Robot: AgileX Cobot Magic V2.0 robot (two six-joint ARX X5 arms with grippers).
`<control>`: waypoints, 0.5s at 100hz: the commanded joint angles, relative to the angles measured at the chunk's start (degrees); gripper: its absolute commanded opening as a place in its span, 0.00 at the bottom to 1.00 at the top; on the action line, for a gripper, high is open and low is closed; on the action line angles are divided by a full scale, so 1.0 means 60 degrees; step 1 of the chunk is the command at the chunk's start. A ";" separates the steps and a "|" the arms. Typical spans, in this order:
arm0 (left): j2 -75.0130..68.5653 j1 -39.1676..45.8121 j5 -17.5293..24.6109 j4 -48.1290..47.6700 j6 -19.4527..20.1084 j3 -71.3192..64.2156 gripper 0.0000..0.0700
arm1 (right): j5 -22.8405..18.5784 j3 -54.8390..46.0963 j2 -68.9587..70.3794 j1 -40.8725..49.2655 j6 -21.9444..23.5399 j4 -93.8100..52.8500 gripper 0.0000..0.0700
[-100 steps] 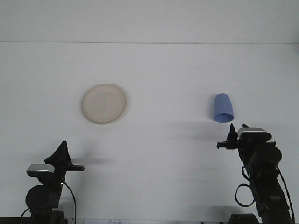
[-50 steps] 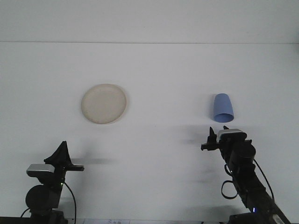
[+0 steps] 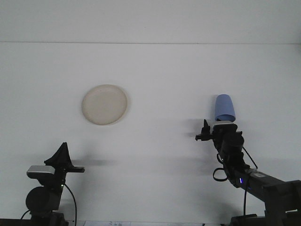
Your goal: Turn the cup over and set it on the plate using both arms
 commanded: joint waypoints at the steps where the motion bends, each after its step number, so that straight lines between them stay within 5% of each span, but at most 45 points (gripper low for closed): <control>1: -0.0011 0.0000 0.0022 0.0095 0.0138 -0.0186 0.02 | 0.0011 0.0386 0.0404 -0.0058 0.0109 0.0171 0.54; 18: -0.0011 0.0000 0.0022 0.0095 0.0138 -0.0186 0.02 | -0.0007 0.1359 0.1337 -0.0284 0.0084 0.0160 0.48; 29: -0.0011 0.0000 0.0022 0.0095 0.0138 -0.0186 0.02 | -0.0073 0.1741 0.1803 -0.0382 0.0084 0.0135 0.00; 50: -0.0011 0.0000 0.0022 0.0098 0.0138 -0.0186 0.02 | -0.0696 0.1778 0.1377 -0.0332 0.0124 -0.0262 0.00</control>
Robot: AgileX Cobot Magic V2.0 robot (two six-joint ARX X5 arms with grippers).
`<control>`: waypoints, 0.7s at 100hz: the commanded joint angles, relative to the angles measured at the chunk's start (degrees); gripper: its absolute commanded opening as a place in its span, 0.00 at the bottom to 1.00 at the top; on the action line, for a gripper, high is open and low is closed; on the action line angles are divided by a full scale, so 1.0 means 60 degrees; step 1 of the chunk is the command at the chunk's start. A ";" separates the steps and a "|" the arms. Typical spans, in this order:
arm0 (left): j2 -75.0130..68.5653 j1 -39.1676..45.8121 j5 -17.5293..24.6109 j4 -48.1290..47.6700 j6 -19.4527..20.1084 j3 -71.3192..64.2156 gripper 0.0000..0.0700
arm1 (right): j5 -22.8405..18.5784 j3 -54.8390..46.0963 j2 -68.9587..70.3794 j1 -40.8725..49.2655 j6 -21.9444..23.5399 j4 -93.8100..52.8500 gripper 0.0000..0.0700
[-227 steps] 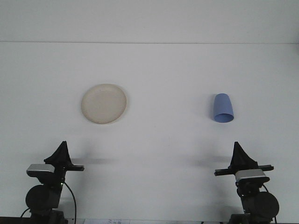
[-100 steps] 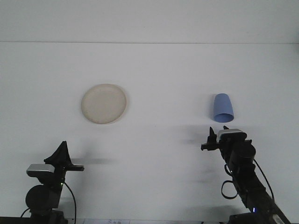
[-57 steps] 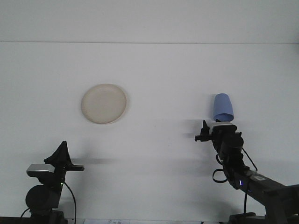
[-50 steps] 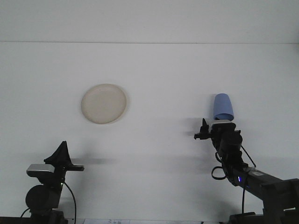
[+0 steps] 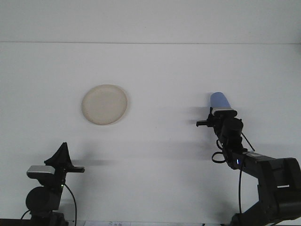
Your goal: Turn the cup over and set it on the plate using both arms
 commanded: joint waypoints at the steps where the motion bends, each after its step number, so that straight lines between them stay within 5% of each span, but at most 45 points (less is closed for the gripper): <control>1: -0.0011 0.0000 0.0022 0.0098 0.0142 -0.0186 0.02 | -0.0200 0.0102 -0.0288 0.0117 0.0047 -0.0189 0.00; 23: -0.0011 0.0000 0.0022 0.0095 0.0142 -0.0186 0.02 | -0.0233 0.0911 -0.2947 0.1173 -0.0892 -0.3770 0.00; 50: -0.0011 0.0000 0.0022 0.0095 0.0142 -0.0186 0.02 | -0.0262 0.5836 -0.4131 0.3133 -0.1887 -1.3209 0.00; 70: -0.0011 0.0000 0.0022 0.0095 0.0142 -0.0186 0.02 | -0.0215 0.8276 -0.3202 0.4812 -0.1967 -1.6739 0.00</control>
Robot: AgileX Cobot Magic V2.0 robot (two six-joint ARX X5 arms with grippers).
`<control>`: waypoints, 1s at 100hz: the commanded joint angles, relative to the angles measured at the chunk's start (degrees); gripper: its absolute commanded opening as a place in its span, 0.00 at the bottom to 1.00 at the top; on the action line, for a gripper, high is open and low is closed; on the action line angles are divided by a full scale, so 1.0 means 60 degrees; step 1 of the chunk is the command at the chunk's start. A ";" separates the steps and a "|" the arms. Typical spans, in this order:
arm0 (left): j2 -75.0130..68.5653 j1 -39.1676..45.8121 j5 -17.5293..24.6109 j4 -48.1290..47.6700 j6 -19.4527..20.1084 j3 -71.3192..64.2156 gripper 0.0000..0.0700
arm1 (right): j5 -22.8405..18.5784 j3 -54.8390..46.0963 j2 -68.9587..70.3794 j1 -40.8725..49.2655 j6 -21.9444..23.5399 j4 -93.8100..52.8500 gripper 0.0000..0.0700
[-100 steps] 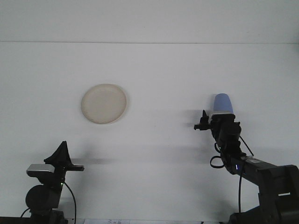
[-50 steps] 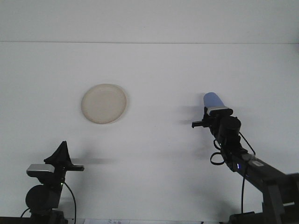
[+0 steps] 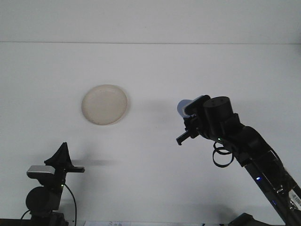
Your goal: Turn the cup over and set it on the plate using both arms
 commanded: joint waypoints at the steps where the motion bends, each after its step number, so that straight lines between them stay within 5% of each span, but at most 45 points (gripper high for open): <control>1: -0.0011 0.0000 0.0025 0.0095 0.0142 -0.0186 0.02 | 0.0015 0.0634 0.0495 0.0521 -0.0197 -0.0991 0.00; 22: -0.0011 0.0000 0.0025 0.0095 0.0142 -0.0186 0.02 | 0.0404 0.1341 0.2211 0.1978 0.0047 -0.3115 0.00; 46: -0.0011 0.0000 0.0025 0.0095 0.0142 -0.0186 0.02 | -0.0015 0.1457 0.3665 0.3067 0.0080 -0.3304 0.00; 100: -0.0011 0.0000 0.0025 0.0095 0.0142 -0.0186 0.02 | -0.0310 0.1519 0.4972 0.3351 -0.0033 -0.3734 0.02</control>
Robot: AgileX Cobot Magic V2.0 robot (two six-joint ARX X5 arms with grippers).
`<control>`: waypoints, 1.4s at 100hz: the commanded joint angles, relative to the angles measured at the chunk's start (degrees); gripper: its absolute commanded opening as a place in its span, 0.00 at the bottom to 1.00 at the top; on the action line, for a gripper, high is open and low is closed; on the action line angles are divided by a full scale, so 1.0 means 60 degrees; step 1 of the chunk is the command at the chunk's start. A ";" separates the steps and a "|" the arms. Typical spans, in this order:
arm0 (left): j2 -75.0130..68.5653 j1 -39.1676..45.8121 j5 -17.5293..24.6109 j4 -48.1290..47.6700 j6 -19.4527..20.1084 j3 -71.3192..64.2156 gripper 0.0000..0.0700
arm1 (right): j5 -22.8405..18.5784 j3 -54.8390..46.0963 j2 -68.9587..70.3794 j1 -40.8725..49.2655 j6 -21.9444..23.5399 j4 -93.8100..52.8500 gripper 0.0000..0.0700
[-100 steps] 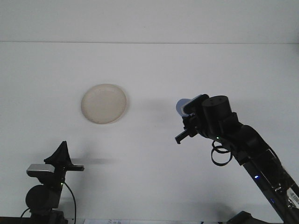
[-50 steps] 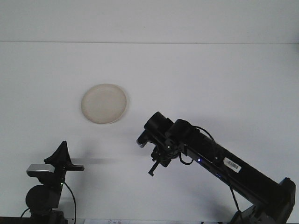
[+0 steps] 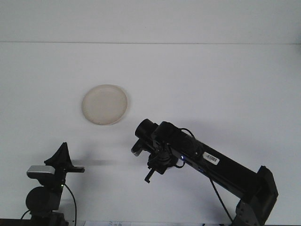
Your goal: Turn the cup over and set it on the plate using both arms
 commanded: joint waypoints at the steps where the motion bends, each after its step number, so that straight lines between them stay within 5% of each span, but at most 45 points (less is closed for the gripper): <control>1: -0.0011 0.0000 0.0022 0.0095 0.0142 -0.0186 0.02 | -0.0066 0.0200 0.0244 0.0113 -0.0044 0.0047 0.04; 20: -0.0011 0.0000 0.0022 0.0095 0.0142 -0.0186 0.02 | -0.0109 0.0313 0.0244 0.0109 -0.0047 -0.0095 0.42; 64: -0.0011 0.0000 0.0022 0.0095 0.0142 -0.0186 0.02 | -0.0251 0.2390 -0.0229 -0.0211 -0.0954 -0.0678 0.43; 100: -0.0011 0.0000 0.0022 0.0095 0.0142 -0.0186 0.02 | -0.0200 0.2313 -0.1982 -0.4025 -0.1195 -0.0663 0.44; 121: -0.0011 0.0000 0.0022 0.0095 0.0157 -0.0186 0.02 | -0.0430 0.0849 -0.3763 -0.6659 -0.0477 0.1027 0.44; 140: -0.0011 0.0000 0.0018 0.0095 0.1053 -0.0186 0.02 | -0.0382 -0.1800 -0.6269 -0.7850 0.0306 0.3406 0.44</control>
